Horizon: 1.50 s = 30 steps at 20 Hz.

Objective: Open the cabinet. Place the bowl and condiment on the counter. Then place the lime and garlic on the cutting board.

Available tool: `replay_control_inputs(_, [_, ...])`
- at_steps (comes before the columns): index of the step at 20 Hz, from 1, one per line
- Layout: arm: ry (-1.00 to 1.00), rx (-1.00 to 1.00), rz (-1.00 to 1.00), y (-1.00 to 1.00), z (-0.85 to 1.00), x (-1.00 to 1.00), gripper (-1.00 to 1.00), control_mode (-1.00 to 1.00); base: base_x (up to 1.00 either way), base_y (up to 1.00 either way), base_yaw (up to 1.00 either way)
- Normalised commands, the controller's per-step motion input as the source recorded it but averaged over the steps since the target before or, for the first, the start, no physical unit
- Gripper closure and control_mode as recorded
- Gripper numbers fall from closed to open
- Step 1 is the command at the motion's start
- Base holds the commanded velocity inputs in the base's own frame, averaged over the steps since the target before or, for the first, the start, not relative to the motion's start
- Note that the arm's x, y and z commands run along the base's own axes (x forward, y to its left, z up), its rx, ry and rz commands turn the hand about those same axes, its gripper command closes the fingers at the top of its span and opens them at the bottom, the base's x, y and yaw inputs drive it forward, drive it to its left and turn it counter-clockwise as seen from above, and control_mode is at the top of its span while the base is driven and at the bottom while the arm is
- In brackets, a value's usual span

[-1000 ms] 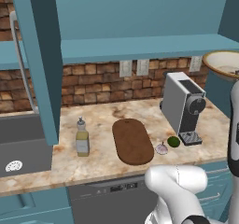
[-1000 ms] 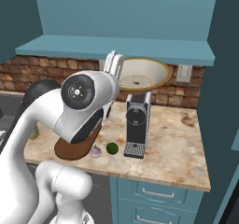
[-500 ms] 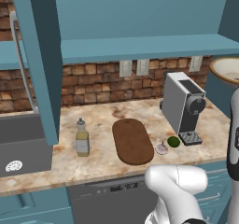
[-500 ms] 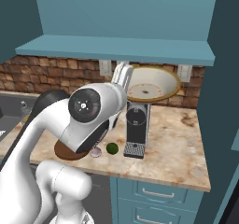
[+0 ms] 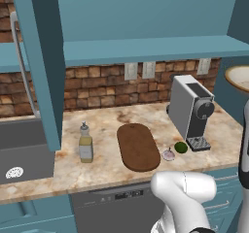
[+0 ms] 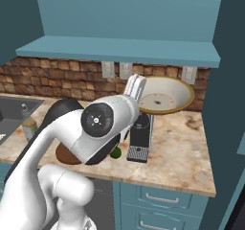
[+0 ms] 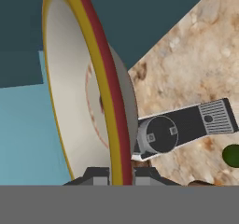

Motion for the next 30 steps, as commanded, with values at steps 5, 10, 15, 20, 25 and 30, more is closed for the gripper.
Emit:
replay_control_inputs(5, [0.05,0.0,0.0,-0.09,-0.38,0.0,1.0,-1.0,0.0,0.0,0.0])
replay_control_inputs(10, [0.01,0.0,0.0,-0.14,-0.37,0.0,1.0,-1.0,0.0,0.0,0.0])
replay_control_inputs(15, [0.0,0.0,0.0,-0.16,-0.37,0.0,1.0,-1.0,0.0,0.0,0.0])
replay_control_inputs(20, [0.01,0.0,0.0,-0.16,-0.38,0.01,1.0,-1.0,0.0,0.0,0.0])
replay_control_inputs(25, [0.02,0.0,0.0,-0.13,-0.35,0.05,1.0,-1.0,0.0,0.0,0.0])
replay_control_inputs(30, [0.04,0.0,0.0,-0.1,-0.31,0.11,1.0,-1.0,0.0,0.0,0.0])
